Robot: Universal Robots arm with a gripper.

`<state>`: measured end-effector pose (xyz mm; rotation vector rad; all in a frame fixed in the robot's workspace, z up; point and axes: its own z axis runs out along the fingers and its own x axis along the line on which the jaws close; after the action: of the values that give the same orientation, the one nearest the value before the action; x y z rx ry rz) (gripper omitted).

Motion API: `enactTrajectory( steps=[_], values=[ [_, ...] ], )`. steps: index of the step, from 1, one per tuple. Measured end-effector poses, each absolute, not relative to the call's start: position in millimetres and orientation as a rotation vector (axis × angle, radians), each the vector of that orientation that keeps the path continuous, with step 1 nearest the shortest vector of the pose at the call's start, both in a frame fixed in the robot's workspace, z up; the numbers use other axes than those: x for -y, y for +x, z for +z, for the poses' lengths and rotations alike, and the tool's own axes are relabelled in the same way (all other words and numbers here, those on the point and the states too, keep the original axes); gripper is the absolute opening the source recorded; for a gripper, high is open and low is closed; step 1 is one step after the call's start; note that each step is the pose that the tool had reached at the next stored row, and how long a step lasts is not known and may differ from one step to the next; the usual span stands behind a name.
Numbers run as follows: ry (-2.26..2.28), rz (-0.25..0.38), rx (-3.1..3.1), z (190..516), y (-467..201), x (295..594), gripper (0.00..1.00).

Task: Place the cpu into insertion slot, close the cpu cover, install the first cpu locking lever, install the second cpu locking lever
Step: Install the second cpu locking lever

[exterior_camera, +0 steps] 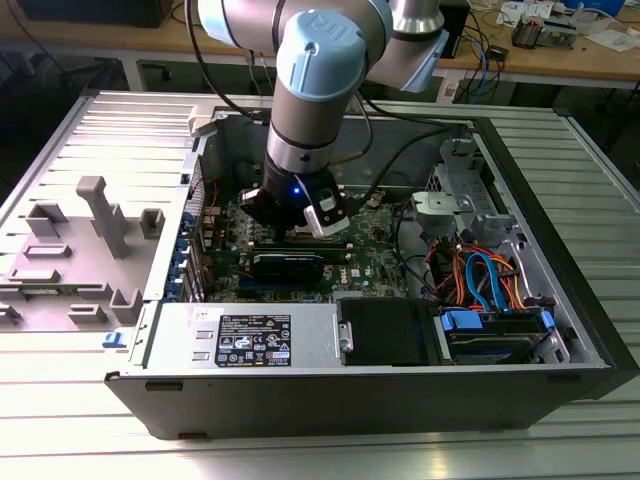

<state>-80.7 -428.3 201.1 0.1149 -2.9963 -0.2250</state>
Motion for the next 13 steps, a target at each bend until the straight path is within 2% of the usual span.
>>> enactTrajectory(
  steps=[13],
  values=[
    [0.115, -0.225, 2.998, 214, -81, 428, 0.11]
  ],
)
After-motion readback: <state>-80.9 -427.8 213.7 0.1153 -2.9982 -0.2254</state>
